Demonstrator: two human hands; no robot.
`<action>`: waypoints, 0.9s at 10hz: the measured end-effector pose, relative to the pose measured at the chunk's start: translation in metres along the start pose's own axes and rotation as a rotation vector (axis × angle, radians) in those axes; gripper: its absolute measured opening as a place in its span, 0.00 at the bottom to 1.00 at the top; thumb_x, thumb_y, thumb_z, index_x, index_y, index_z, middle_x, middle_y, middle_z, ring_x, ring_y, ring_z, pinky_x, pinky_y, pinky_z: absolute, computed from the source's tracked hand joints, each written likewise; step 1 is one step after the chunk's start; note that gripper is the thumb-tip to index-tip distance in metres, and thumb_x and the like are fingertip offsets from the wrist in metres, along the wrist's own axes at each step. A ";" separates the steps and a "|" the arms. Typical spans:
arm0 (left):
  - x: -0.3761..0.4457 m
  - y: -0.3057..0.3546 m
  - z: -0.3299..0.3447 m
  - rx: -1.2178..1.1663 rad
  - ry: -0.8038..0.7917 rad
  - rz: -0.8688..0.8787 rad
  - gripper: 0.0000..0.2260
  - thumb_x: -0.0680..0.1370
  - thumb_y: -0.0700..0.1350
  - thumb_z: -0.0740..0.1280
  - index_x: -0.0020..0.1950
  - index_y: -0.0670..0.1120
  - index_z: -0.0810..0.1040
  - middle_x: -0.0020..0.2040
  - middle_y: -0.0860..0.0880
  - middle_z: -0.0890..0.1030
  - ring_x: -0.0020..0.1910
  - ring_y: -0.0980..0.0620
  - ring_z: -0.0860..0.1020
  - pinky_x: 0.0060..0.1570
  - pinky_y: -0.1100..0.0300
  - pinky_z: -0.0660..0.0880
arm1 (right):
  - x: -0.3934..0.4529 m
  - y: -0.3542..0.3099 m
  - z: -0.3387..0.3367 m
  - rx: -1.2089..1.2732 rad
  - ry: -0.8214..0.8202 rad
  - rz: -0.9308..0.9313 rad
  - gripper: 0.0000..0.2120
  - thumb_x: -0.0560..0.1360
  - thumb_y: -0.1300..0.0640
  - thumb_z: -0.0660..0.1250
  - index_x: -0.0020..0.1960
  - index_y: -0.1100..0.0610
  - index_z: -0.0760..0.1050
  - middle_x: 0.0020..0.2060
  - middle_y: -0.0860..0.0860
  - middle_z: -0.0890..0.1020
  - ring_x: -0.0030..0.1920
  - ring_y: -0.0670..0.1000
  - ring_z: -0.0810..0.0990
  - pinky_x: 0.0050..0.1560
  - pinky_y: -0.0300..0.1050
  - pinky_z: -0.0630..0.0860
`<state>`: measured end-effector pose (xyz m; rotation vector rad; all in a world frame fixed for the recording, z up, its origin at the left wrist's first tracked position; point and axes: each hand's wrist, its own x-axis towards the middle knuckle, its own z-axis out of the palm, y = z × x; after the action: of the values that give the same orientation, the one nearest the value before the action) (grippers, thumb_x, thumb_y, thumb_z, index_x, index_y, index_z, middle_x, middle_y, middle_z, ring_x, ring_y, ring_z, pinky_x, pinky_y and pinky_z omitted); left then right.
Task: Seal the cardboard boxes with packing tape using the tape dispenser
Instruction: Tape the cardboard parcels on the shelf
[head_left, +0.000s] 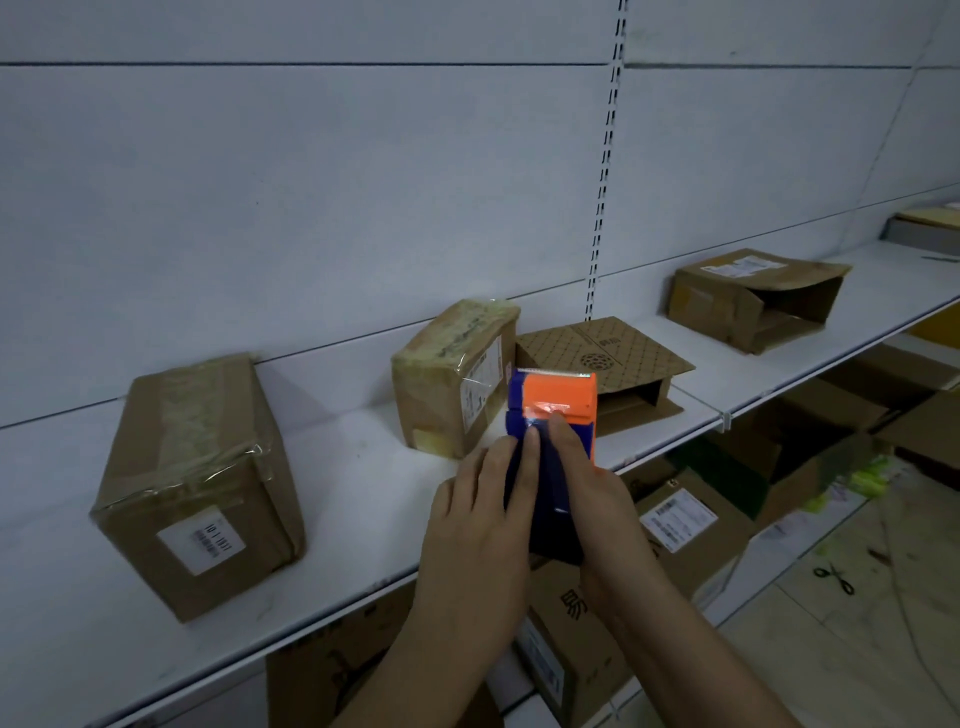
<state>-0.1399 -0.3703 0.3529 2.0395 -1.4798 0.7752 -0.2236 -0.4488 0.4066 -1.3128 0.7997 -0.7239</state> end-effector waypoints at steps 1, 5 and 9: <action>-0.010 -0.010 -0.011 -0.089 -0.010 0.053 0.46 0.68 0.40 0.75 0.81 0.49 0.55 0.68 0.46 0.72 0.64 0.47 0.75 0.58 0.51 0.75 | 0.001 -0.008 -0.008 -0.071 0.077 -0.027 0.28 0.72 0.33 0.67 0.46 0.60 0.76 0.44 0.56 0.83 0.42 0.52 0.81 0.48 0.51 0.79; 0.086 -0.058 0.001 -0.098 0.151 -0.402 0.20 0.78 0.50 0.67 0.69 0.46 0.73 0.67 0.41 0.71 0.67 0.41 0.68 0.63 0.42 0.70 | 0.000 0.010 -0.055 -0.214 0.110 0.137 0.30 0.65 0.31 0.62 0.47 0.58 0.76 0.37 0.53 0.84 0.38 0.54 0.84 0.39 0.45 0.78; 0.109 -0.118 0.054 -0.102 0.071 -0.265 0.16 0.81 0.55 0.62 0.61 0.48 0.80 0.61 0.49 0.79 0.62 0.45 0.72 0.58 0.44 0.73 | 0.084 -0.035 -0.076 -0.268 -0.262 0.321 0.34 0.60 0.28 0.68 0.47 0.58 0.77 0.37 0.54 0.86 0.44 0.58 0.84 0.59 0.60 0.77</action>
<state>0.0080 -0.4469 0.3830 2.0544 -1.1552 0.6438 -0.2418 -0.5646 0.4278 -1.4384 0.8859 -0.1885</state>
